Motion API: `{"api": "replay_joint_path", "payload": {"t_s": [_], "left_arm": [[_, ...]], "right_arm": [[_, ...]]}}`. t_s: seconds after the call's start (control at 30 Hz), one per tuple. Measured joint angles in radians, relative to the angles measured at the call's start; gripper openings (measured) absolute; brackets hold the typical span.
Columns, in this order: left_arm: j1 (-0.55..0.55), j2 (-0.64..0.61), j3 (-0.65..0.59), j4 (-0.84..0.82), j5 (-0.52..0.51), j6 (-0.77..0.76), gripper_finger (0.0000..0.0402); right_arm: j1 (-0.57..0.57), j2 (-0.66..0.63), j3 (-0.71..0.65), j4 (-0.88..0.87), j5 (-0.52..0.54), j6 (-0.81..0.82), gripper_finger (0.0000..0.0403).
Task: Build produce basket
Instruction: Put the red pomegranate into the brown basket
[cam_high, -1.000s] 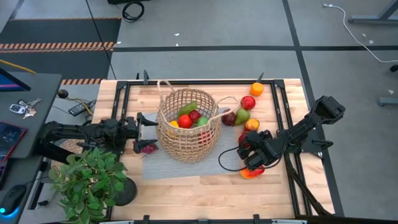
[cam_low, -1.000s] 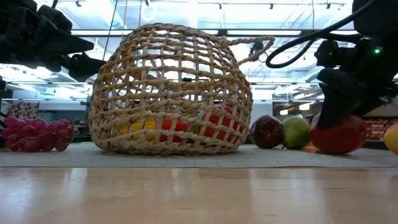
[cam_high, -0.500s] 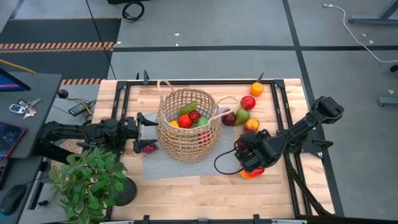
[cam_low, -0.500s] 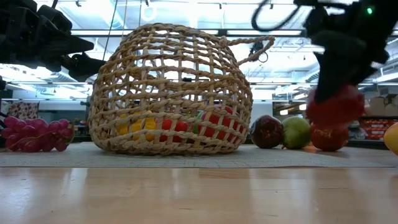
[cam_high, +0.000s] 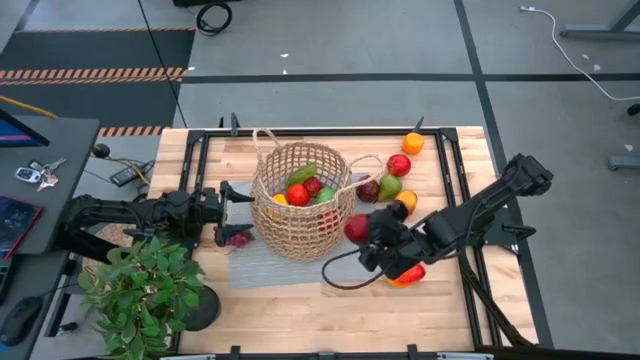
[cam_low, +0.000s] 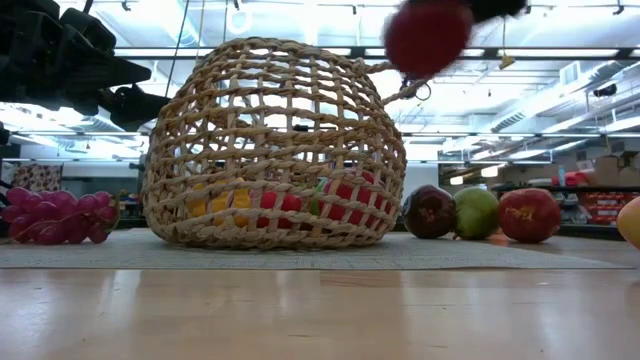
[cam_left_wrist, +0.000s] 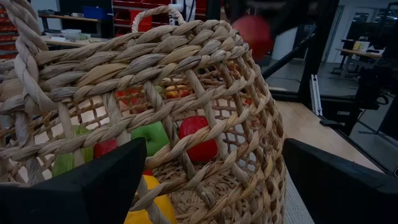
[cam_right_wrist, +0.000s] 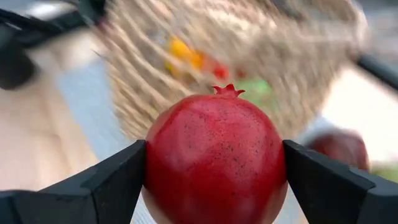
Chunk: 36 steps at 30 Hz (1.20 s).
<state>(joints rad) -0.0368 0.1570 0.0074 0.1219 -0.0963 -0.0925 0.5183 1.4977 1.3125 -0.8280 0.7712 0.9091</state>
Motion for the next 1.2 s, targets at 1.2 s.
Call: {"api": "replay_joint_path", "payload": {"t_s": [1.2], "left_arm": [[0.000, 0.000, 0.000, 0.000, 0.000, 0.000, 0.0386]], "right_arm": [[-0.109, -0.001, 0.100, 0.678, 0.154, -1.798, 0.0360]]}}
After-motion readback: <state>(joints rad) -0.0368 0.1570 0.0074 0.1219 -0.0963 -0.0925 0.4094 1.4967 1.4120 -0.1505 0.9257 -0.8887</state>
